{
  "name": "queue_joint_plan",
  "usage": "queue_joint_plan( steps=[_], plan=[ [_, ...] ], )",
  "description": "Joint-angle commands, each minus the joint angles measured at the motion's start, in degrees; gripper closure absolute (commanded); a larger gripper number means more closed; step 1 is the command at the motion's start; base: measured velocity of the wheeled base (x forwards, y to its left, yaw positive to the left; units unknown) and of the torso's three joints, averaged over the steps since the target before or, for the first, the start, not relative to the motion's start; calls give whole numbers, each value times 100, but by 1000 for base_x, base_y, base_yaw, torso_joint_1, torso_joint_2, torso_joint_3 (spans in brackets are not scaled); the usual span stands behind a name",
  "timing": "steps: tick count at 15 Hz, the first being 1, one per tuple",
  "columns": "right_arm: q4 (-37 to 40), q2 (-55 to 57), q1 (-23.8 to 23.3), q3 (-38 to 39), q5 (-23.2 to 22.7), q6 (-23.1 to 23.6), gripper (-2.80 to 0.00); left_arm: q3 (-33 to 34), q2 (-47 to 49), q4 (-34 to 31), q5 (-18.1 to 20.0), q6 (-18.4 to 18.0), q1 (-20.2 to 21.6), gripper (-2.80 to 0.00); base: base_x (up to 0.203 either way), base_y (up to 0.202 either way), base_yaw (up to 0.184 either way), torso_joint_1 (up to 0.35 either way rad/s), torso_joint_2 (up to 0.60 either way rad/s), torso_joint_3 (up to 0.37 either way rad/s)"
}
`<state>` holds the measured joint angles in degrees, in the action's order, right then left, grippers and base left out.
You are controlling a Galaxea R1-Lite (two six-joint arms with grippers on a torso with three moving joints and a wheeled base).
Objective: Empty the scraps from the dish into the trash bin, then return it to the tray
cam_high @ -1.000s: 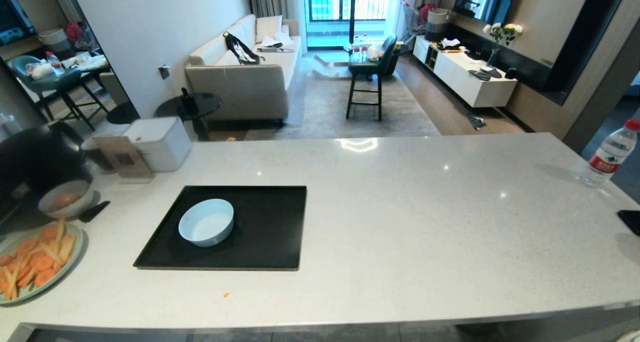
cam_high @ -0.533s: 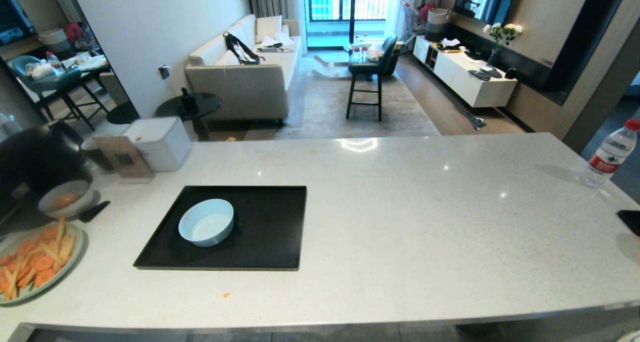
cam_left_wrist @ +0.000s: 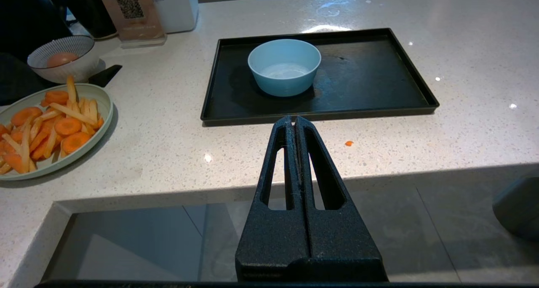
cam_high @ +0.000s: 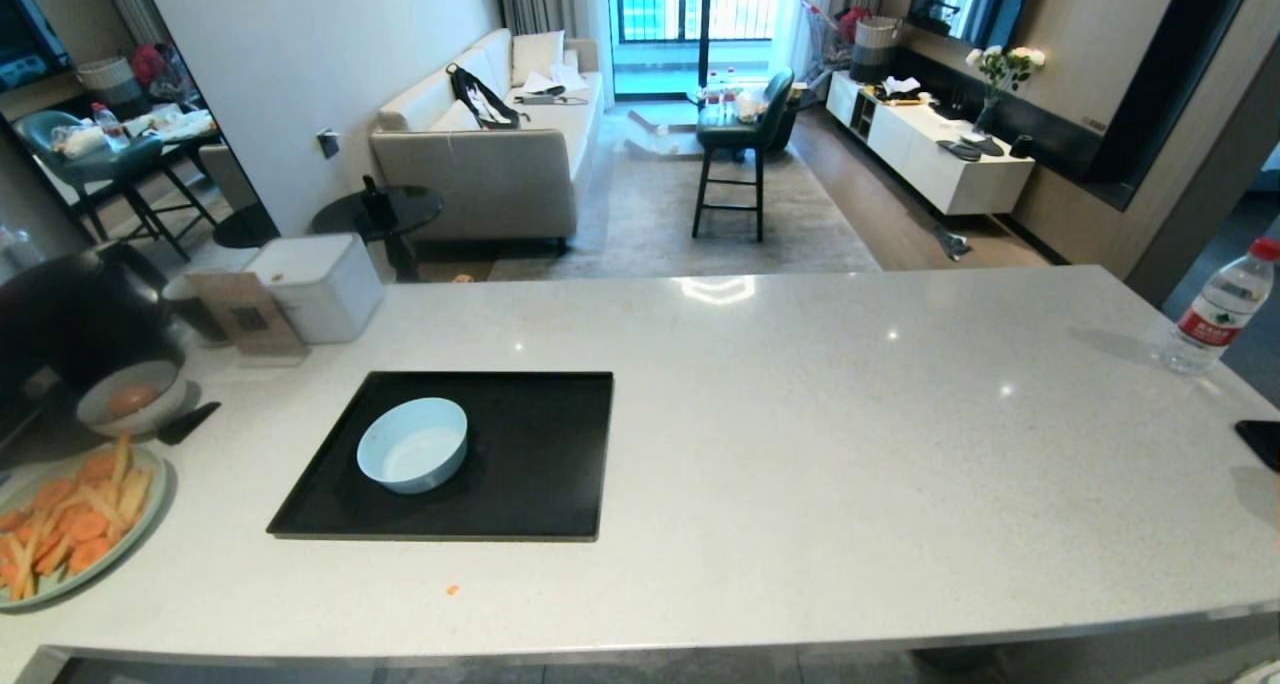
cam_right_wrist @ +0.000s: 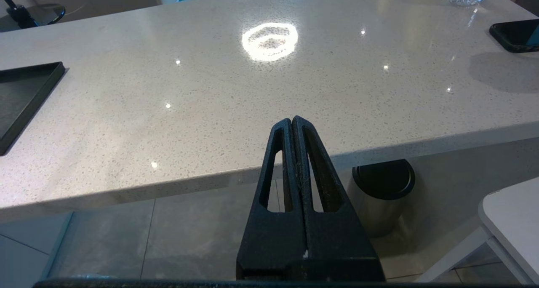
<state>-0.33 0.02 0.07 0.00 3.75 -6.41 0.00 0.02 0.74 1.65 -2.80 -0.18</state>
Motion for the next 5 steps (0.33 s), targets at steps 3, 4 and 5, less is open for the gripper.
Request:
queue_joint_plan(
  steps=[3,4,5],
  plan=[
    [-11,-2,1,0,3,-9,0,0,-2,5,2,0,1,0,0,0,0,0,0,0],
    [-11,-2,1,0,3,-9,0,0,-2,5,2,-1,1,0,0,0,0,0,0,0],
    [-11,-2,1,0,3,-9,0,0,-2,5,2,-1,1,0,0,0,0,0,0,0]
  ],
)
